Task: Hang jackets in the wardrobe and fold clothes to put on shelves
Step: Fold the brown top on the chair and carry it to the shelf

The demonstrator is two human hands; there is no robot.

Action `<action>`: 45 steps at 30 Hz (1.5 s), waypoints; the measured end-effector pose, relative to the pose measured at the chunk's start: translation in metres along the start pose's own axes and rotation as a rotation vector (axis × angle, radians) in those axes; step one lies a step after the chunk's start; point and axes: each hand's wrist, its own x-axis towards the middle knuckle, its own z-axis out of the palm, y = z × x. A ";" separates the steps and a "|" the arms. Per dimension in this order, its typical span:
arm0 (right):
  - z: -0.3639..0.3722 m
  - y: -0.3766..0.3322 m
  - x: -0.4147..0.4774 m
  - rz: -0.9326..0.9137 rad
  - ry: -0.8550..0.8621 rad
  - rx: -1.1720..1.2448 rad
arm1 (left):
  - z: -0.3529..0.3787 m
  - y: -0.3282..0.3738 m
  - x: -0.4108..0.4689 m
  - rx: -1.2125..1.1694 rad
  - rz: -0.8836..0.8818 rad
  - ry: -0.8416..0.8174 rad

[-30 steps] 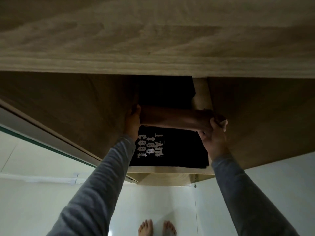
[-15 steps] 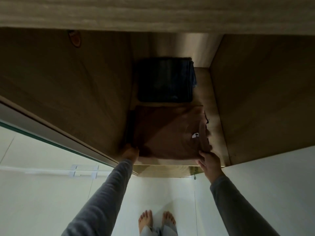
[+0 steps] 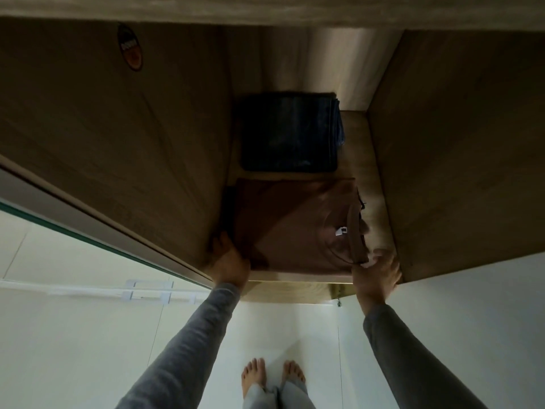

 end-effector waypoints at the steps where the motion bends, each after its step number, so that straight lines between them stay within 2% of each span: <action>1: 0.002 -0.002 -0.002 -0.083 0.042 -0.073 | 0.002 0.003 -0.003 0.028 0.081 0.049; 4: 0.013 -0.012 -0.005 -0.371 -0.046 -0.175 | 0.010 0.010 -0.007 0.170 0.258 0.048; 7: 0.033 -0.022 -0.006 -0.544 -0.201 -0.271 | 0.021 0.015 -0.001 0.327 0.311 0.030; 10: 0.052 -0.019 -0.002 -0.652 -0.271 -0.459 | 0.034 0.002 0.009 0.210 0.372 0.052; 16: 0.063 0.006 0.015 -0.662 -0.281 -0.620 | 0.053 -0.033 0.030 0.170 0.432 0.115; 24: 0.065 0.007 0.009 -0.651 -0.259 -0.597 | 0.048 -0.029 0.032 0.152 0.376 0.132; 29: 0.067 0.014 0.004 -0.662 -0.282 -0.594 | 0.057 -0.037 0.036 0.239 0.595 0.109; 37: 0.060 0.002 0.013 -0.632 -0.388 -0.671 | 0.055 -0.034 0.041 0.211 0.522 0.025; 41: 0.035 -0.018 0.001 -0.630 -0.412 -0.547 | 0.026 -0.018 0.020 0.172 0.476 0.023; 45: 0.000 -0.039 -0.024 -0.623 -0.403 -0.376 | -0.012 -0.001 -0.012 0.125 0.560 0.080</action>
